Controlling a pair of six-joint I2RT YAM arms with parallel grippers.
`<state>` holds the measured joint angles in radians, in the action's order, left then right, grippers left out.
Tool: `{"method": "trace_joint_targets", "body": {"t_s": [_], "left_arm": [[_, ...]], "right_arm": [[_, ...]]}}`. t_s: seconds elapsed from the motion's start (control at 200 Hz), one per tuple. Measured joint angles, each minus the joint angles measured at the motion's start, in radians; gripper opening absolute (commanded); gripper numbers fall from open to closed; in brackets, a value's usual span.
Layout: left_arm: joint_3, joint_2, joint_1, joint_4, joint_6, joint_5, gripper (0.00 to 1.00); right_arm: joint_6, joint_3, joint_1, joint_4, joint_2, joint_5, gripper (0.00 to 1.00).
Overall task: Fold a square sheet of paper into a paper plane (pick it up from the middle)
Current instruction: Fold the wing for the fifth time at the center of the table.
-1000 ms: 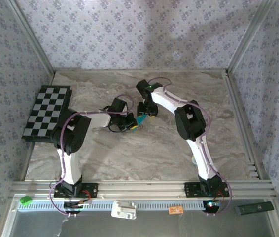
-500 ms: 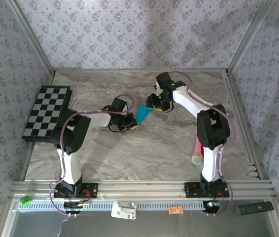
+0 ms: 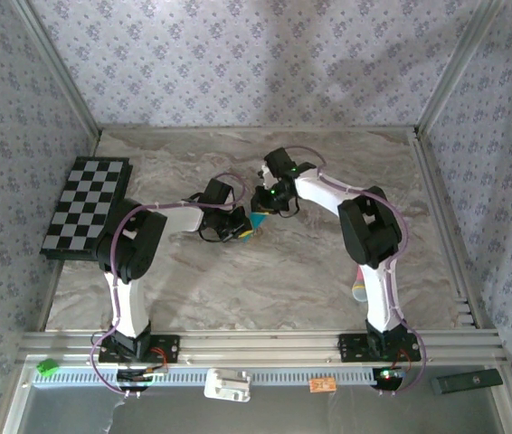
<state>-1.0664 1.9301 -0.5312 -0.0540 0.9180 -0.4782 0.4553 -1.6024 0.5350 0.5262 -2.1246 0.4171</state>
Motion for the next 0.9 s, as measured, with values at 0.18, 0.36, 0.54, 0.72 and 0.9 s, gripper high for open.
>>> {"method": "trace_joint_targets", "body": {"t_s": [0.18, 0.36, 0.54, 0.72, 0.9], "left_arm": [[0.000, 0.000, 0.001, 0.000, 0.000, 0.000, 0.00], [0.000, 0.000, 0.001, 0.000, 0.000, 0.000, 0.00], [0.000, 0.000, 0.002, 0.000, 0.000, -0.002, 0.00], [0.000, 0.000, 0.005, 0.000, 0.000, -0.004, 0.00], [0.000, 0.000, 0.011, -0.001, 0.000, -0.008, 0.00]], "right_arm": [[0.000, -0.019, 0.000, 0.000, -0.038, -0.003, 0.17], [0.000, -0.024, -0.005, 0.008, -0.061, -0.020, 0.17], [0.000, -0.029, -0.018, 0.016, -0.079, -0.028, 0.17], [0.000, -0.029, -0.019, 0.015, -0.082, -0.028, 0.17], [0.000, -0.026, -0.020, 0.014, -0.082, -0.036, 0.16]]}}
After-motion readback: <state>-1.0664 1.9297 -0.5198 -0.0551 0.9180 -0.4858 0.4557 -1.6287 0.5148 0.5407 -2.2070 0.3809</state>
